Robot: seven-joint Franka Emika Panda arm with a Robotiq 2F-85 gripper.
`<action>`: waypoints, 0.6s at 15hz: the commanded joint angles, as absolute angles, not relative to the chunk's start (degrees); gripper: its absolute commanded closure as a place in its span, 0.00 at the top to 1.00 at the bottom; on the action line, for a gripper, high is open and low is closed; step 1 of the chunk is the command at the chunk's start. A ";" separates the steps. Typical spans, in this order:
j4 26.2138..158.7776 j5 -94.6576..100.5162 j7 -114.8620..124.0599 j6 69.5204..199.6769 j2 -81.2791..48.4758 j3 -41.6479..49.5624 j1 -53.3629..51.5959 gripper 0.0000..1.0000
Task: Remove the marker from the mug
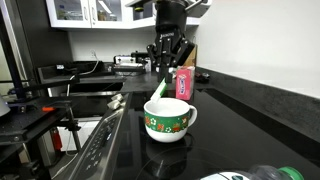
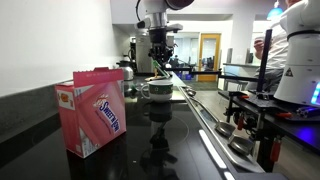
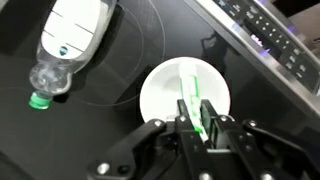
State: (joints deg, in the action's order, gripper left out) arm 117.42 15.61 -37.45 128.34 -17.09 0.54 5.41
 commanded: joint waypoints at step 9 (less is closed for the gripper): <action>104.99 21.76 -25.95 120.54 -22.43 2.43 4.00 0.05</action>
